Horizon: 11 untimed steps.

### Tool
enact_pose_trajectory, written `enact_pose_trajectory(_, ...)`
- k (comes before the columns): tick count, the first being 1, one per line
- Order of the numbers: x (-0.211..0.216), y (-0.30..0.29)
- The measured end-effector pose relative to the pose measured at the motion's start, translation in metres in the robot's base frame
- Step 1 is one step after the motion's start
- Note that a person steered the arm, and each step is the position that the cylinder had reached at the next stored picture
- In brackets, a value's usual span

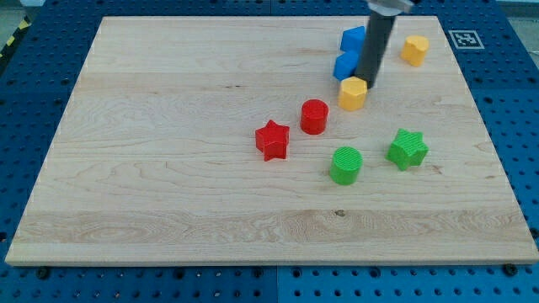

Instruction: Move the blue cube towards the center

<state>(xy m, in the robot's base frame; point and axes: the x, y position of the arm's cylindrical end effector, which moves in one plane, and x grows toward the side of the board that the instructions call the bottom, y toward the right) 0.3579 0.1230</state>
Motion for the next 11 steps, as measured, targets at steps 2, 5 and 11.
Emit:
enact_pose_trajectory(2,-0.004,0.001)
enact_pose_trajectory(5,-0.037,0.030)
enact_pose_trajectory(11,-0.076,-0.115)
